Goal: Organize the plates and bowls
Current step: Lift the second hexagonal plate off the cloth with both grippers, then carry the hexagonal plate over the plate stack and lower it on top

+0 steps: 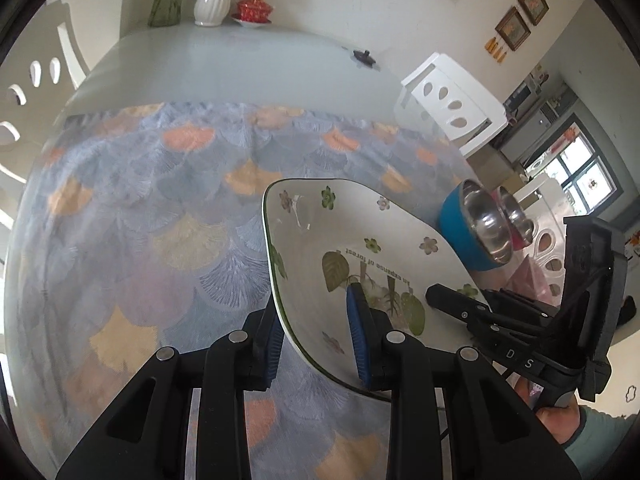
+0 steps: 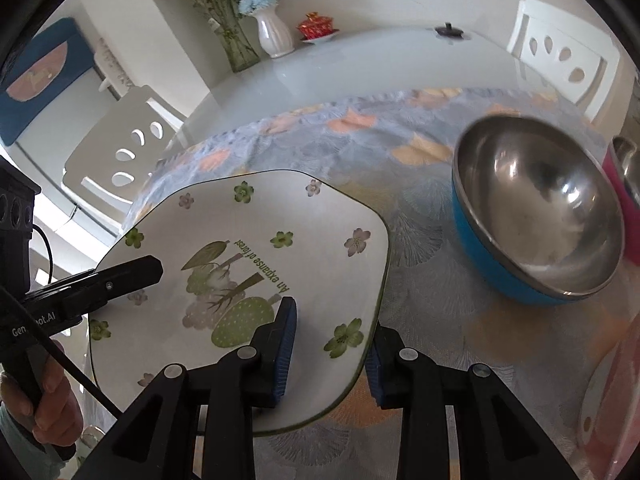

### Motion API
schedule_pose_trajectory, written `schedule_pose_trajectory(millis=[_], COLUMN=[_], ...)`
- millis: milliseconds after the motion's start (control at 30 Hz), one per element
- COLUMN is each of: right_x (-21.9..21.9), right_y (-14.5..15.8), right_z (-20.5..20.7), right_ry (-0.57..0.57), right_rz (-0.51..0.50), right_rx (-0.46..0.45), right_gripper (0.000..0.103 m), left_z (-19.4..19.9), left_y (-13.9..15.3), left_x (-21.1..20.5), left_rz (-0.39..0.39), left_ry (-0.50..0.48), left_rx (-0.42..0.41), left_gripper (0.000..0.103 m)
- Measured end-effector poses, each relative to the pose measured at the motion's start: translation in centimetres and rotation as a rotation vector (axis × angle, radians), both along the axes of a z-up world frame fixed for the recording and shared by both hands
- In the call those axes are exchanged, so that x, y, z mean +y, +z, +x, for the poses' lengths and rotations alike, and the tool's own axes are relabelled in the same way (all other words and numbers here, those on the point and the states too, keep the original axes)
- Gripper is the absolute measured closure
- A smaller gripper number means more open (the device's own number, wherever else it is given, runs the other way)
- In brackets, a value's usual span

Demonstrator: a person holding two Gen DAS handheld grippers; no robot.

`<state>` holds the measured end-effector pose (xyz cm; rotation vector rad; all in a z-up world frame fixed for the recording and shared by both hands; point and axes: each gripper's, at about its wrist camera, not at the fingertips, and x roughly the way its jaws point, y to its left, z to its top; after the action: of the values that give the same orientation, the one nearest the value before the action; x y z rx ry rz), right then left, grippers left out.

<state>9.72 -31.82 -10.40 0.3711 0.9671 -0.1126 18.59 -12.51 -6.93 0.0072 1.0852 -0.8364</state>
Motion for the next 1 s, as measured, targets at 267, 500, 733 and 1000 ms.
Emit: schedule_pose_trajectory(millis=[267, 500, 733, 1000], right_x=[2.6, 6.2, 10.7, 16.2], right_y=[6.3, 12.3, 15.5, 14.3], right_z=[-2.1, -6.6, -12.6, -18.6], right_ry=[0.047, 0.082, 0.108, 0.114], right_rz=[-0.045, -0.063, -0.081, -0.058], right_rx=[-0.109, -0.193, -0.229, -0.19], right_gripper=[0.073, 0.073, 0.073, 0.073], left_z=[-3.6, -9.6, -15.4, -20.1], left_y=[6.7, 12.5, 14.7, 12.7], left_x=[3.1, 7.3, 11.3, 16.4], left_rz=[-0.051, -0.095, -0.117, -0.114], left_ry=[0.051, 0.121, 0.156, 0.165], left_rx=[-0.112, -0.213, -0.261, -0.232], left_gripper=[0.078, 0.078, 0.078, 0.077])
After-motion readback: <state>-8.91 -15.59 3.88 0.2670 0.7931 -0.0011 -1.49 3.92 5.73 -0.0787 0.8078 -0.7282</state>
